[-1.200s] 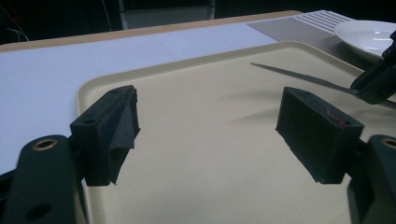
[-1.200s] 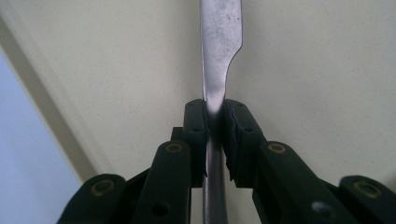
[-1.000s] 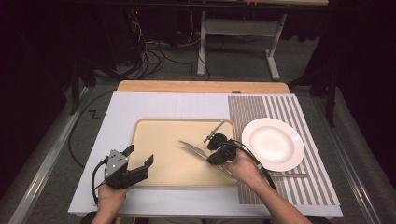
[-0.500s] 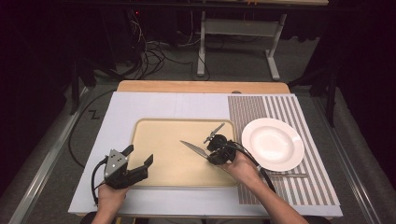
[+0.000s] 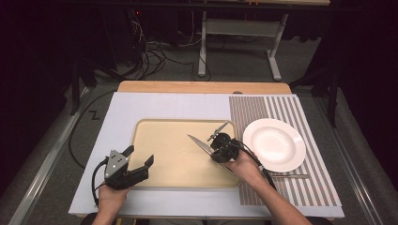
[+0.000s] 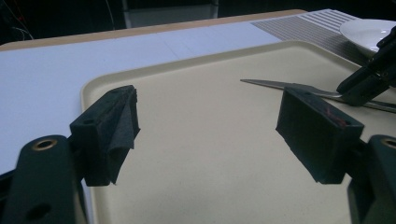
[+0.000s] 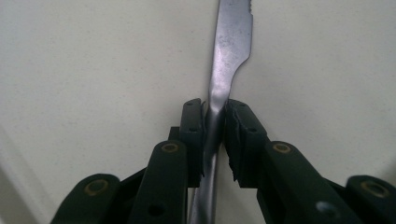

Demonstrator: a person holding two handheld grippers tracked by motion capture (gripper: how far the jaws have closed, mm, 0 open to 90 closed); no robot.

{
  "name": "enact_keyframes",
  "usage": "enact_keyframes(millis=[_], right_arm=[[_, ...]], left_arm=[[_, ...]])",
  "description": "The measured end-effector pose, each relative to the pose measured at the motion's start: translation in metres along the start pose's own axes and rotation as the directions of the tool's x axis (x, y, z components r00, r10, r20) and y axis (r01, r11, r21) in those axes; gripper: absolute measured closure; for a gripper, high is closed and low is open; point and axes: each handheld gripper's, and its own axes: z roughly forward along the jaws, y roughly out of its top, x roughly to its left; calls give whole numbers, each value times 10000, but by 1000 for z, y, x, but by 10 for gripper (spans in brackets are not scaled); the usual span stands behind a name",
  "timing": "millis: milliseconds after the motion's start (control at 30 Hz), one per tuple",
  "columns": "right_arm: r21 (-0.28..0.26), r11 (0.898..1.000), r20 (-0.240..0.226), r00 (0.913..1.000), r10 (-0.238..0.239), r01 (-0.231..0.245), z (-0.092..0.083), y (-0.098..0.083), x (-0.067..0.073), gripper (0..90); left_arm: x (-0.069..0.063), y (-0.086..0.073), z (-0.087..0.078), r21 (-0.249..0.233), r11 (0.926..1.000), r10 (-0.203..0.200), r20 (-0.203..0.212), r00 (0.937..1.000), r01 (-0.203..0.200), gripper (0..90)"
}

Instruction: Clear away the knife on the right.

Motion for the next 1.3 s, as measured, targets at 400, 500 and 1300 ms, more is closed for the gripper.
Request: enact_keyframes(millis=[400, 500, 1300], right_arm=[[-187, 9997, -36, 9999, 131, -132, 0, -3, -5, 774], [-181, 9997, -44, 9999, 153, -154, 0, -3, -6, 771], [-269, 9981, 109, 9984, 562, -559, -3, -12, -16, 747]], left_arm=[[-1, 0, -1, 3, 10000, 46, 13, 10000, -46, 219], [0, 0, -1, 16, 10000, 24, -3, 10000, -24, 220], [1, 0, 0, 21, 10000, -35, -55, 10000, 35, 220]])
